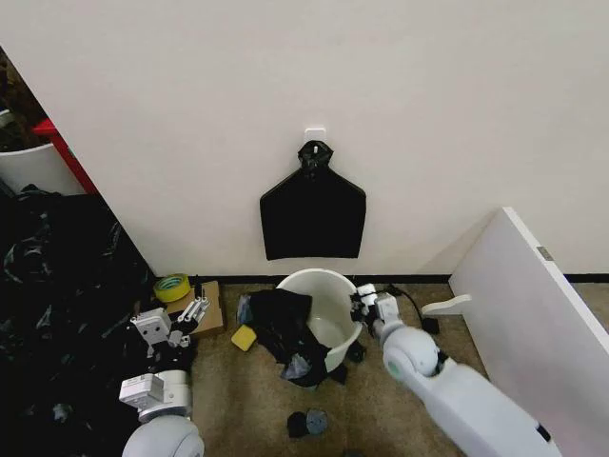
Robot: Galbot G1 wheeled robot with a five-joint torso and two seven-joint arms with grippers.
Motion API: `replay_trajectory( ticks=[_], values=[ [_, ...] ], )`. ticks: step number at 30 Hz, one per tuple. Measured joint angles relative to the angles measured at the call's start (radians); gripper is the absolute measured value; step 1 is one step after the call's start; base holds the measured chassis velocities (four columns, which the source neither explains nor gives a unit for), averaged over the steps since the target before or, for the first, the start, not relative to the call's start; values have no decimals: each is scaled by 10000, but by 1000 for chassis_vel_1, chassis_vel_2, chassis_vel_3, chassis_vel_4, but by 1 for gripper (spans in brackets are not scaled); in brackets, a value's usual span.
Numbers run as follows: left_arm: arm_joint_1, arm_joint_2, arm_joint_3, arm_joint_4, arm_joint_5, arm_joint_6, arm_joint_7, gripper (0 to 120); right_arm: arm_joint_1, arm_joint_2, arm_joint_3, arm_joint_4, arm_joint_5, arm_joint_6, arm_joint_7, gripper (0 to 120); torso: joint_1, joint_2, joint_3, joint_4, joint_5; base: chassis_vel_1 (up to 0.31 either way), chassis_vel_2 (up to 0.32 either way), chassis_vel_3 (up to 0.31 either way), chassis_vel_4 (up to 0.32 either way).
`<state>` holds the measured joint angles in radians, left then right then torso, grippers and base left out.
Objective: Place the garbage bag over the trash bin.
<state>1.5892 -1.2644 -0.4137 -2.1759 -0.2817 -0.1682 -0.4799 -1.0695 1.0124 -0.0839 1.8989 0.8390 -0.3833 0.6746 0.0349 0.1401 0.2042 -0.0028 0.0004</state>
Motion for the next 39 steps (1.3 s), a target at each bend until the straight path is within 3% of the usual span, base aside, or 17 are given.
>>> replay_trajectory(
  ticks=[5,11,19,25,31,35,39],
  values=[
    [-114,10,165,55,-38,59,-74,100,-1694,453,575,776,539,1697,1552,3,-1,0,0,-3,2,0,0,0,0],
    [-114,-12,406,59,-11,111,-109,100,-1954,1150,1152,309,613,3146,2237,3,0,0,0,2,1,0,0,0,0],
    [-5,32,513,17,87,112,-146,100,-2255,1322,1173,241,948,3333,1840,2,-1,0,0,0,-1,0,0,0,0],
    [88,88,435,0,104,111,-270,100,-2362,1131,982,719,1204,2326,1353,20,-1,1,1,4,3,0,0,0,0],
    [185,153,263,-27,81,90,-366,100,-2439,956,1164,1224,-1018,2708,597,40,0,0,1,3,2,0,0,0,0],
    [122,320,-21,192,-300,268,-415,100,-2954,601,1307,2364,-3098,3470,-832,57,0,1,1,-2,-1,0,0,0,0],
    [-6,413,-115,332,-1124,849,-554,100,-2858,404,715,3083,-3361,3264,-1438,70,0,1,1,1,-1,0,0,0,0]
  ],
)
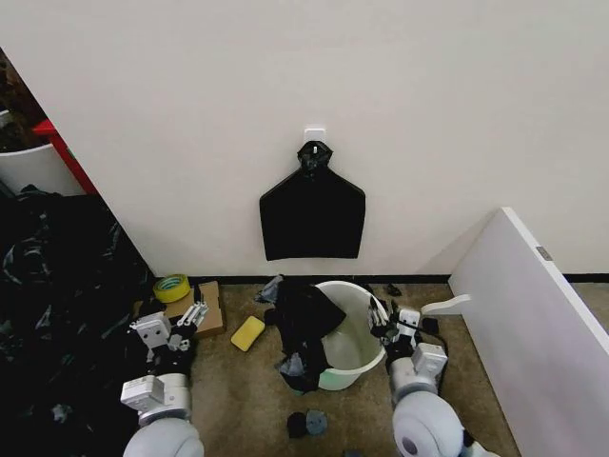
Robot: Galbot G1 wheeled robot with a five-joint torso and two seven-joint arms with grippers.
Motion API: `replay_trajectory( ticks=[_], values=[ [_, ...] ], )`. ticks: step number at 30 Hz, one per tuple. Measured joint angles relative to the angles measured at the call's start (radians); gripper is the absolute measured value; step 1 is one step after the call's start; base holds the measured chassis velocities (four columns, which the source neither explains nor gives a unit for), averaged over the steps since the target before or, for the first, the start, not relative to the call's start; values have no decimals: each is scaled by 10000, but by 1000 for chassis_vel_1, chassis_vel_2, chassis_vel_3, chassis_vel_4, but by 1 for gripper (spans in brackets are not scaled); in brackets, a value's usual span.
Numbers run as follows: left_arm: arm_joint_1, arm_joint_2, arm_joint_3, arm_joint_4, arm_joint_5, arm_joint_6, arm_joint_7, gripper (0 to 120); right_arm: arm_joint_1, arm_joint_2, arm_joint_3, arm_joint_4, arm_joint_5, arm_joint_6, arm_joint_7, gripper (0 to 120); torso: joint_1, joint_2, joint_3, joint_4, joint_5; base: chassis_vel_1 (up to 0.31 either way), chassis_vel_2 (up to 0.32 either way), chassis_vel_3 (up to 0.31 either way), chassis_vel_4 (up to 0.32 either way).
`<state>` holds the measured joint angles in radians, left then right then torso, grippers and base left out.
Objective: Place the garbage bag over the trash bin.
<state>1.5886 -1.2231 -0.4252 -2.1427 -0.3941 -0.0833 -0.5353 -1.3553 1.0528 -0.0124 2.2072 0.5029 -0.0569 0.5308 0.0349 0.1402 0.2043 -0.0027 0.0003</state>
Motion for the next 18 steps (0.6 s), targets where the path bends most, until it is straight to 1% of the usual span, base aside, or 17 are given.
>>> replay_trajectory(
  ticks=[2,3,6,7,9,12,14,15,18],
  values=[
    [-137,6,-35,64,-483,335,-107,100,276,-30,-583,131,-242,-223,-340,77,0,0,-1,0,0,0,0,0,0],
    [-203,-1,-43,111,-633,461,-151,100,501,-18,-990,99,-571,-413,-527,84,1,0,0,1,1,0,0,0,0],
    [-203,-1,-29,176,-651,566,-166,100,997,147,-1831,-256,-1416,-1158,-714,94,1,0,0,1,3,0,0,0,0],
    [-203,-1,-29,176,-651,566,-166,100,997,147,-1831,-256,-1416,-1158,-714,94,1,0,0,1,3,0,0,0,0],
    [-159,-2,-25,235,-571,598,-167,100,1407,337,-2367,-586,-1705,-1678,-675,99,1,0,0,1,2,0,0,0,0],
    [-118,-26,-51,411,-406,602,-174,100,2017,676,-2892,-1168,-1772,-2260,-408,100,1,0,0,2,2,0,0,0,0],
    [-100,-33,-54,456,-355,602,-184,100,2162,765,-2959,-1317,-1767,-2462,-311,100,1,0,0,2,2,0,0,0,0],
    [-85,-42,-54,488,-315,602,-191,100,2272,832,-2997,-1436,-1764,-2644,-206,98,1,0,0,3,3,0,0,0,0],
    [-64,-101,-47,549,-207,602,-209,100,2486,1009,-3011,-1784,-1913,-3142,109,85,1,0,0,2,4,0,0,0,0]
  ],
)
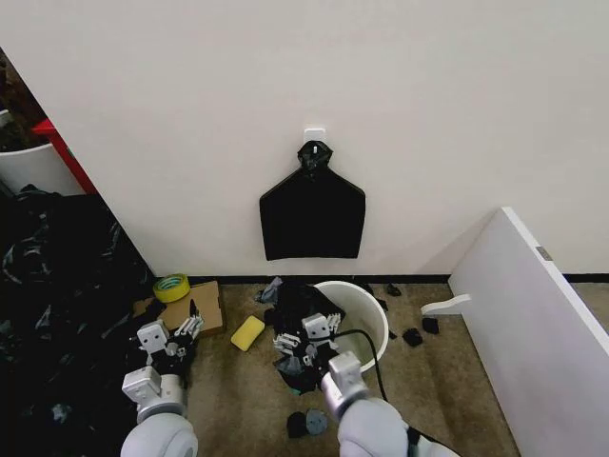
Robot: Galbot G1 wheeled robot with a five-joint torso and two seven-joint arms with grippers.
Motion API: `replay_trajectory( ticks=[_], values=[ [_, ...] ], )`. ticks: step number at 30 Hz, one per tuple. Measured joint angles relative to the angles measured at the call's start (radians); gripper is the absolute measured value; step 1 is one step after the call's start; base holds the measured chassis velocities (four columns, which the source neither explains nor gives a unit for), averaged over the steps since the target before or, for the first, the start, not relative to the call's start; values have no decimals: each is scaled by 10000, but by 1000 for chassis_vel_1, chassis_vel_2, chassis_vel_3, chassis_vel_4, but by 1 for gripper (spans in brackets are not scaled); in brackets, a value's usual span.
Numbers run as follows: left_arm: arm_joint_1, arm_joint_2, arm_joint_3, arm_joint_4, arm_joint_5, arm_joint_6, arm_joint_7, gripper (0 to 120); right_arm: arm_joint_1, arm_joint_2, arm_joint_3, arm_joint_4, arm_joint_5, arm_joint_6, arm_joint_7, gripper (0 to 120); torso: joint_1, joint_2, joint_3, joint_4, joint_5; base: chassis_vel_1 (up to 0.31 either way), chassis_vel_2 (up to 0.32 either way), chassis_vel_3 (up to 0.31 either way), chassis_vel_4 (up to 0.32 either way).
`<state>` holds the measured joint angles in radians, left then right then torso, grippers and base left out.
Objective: Place the garbage bag over the trash bin.
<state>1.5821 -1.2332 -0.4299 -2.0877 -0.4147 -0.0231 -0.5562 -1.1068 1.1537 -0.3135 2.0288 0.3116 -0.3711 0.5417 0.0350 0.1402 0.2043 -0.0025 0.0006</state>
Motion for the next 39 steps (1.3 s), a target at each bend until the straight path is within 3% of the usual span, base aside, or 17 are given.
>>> replay_trajectory(
  ticks=[9,24,39],
  values=[
    [-102,-216,325,155,275,-7,-15,100,-73,-48,173,63,838,-1026,568,53,0,0,0,-2,0,0,0,0,0],
    [60,-331,1394,36,117,-374,372,100,-542,-307,984,309,1563,-724,482,0,0,0,0,-1,2,0,0,0,0],
    [-328,-64,2008,-18,-2121,938,1088,100,-1035,-1040,2801,223,3394,-381,-389,0,0,0,0,-1,0,0,0,0,0]
  ],
)
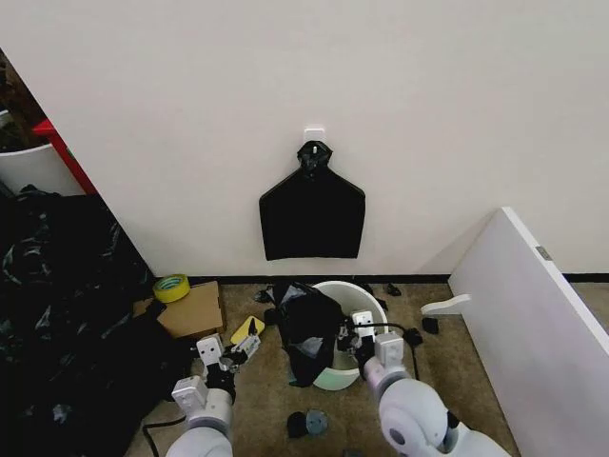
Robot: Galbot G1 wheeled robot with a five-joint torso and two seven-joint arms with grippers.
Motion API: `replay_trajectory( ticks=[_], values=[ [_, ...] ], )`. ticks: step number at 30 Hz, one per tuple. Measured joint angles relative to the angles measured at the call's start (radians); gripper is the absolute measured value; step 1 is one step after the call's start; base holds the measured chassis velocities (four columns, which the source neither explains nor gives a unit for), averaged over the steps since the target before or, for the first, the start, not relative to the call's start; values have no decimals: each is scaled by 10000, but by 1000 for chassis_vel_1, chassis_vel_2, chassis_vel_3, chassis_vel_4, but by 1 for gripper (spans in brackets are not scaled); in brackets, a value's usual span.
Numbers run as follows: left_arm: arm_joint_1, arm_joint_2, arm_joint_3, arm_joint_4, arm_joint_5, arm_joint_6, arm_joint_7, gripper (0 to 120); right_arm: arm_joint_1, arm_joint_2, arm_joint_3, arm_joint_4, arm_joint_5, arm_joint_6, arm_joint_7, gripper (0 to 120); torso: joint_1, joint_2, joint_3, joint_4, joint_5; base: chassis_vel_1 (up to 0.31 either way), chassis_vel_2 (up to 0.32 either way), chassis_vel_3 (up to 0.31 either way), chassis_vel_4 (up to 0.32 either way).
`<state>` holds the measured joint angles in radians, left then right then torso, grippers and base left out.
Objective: Place the garbage bag over the trash bin.
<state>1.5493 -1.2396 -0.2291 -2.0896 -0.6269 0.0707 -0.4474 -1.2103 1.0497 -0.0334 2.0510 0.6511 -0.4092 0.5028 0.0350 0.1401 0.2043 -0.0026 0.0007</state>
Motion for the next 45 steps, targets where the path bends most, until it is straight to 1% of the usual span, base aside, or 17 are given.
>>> replay_trajectory(
  ticks=[3,4,6,7,11,12,15,19,21,23,26,27,31,33,37,43,45],
  values=[
    [-312,-8,25,-161,-919,600,58,100,-12,8,61,-100,30,-79,-24,0,0,0,0,0,0,0,0,0,0],
    [-312,-8,25,-161,-919,600,58,100,-12,8,61,-100,30,-79,-24,0,0,0,0,0,0,0,0,0,0],
    [-506,-4,40,-217,-1431,1019,60,100,-22,28,104,-182,-62,-135,-28,0,0,0,0,0,1,0,0,0,0],
    [-668,-1,62,-223,-1776,1344,57,100,-41,38,177,-262,-209,-150,-69,0,0,0,0,1,1,0,0,0,0],
    [-1239,-1,136,-105,-2481,2191,-3,100,-245,-1,525,-432,-955,-82,-402,0,0,0,0,1,0,0,0,0,0],
    [-1239,-1,136,-105,-2481,2191,-3,100,-245,-1,525,-432,-955,-82,-402,0,0,0,0,1,0,0,0,0,0],
    [-1717,-23,239,34,-2744,2678,-210,100,-499,-54,663,-438,-1342,109,-609,0,0,0,0,-2,-1,0,0,0,0],
    [-2024,-49,333,139,-2786,2963,-433,100,-621,-26,667,-379,-1407,132,-622,0,0,0,0,-1,-1,0,0,0,0],
    [-2303,-89,444,252,-2803,3366,-768,100,-573,33,484,-362,-1433,132,-620,0,0,0,1,-2,0,0,0,0,0],
    [-2529,-108,586,263,-2938,3907,-1080,100,-499,45,341,-358,-1453,131,-614,0,0,0,0,5,0,0,0,0,0],
    [-2951,-129,937,259,-3213,4784,-1573,100,-525,36,305,-276,-1463,112,-603,0,0,0,0,-1,-1,0,0,0,0],
    [-2951,-129,937,259,-3213,4784,-1573,100,-525,36,305,-276,-1463,112,-603,0,0,0,0,-1,-1,0,0,0,0],
    [-3396,-163,1353,162,-3469,5743,-2286,100,-555,48,366,-194,-1463,94,-571,0,0,0,0,-1,0,0,0,0,0],
    [-3551,-202,1486,209,-3474,5887,-2464,100,-577,61,387,-155,-1459,77,-560,0,0,0,0,0,0,0,0,0,0],
    [-3832,-326,1587,435,-3438,5901,-2600,100,-610,60,389,-104,-1459,41,-538,0,0,0,0,0,0,0,0,0,0],
    [-4407,-546,1844,962,-3416,6032,-2895,100,-638,63,367,-30,-1466,-47,-482,0,0,0,0,0,0,0,0,0,0],
    [-4618,-613,1963,1254,-3359,6087,-3020,98,-650,91,349,-13,-1499,-68,-464,0,0,-1,0,-1,0,0,0,0,0]
  ],
)
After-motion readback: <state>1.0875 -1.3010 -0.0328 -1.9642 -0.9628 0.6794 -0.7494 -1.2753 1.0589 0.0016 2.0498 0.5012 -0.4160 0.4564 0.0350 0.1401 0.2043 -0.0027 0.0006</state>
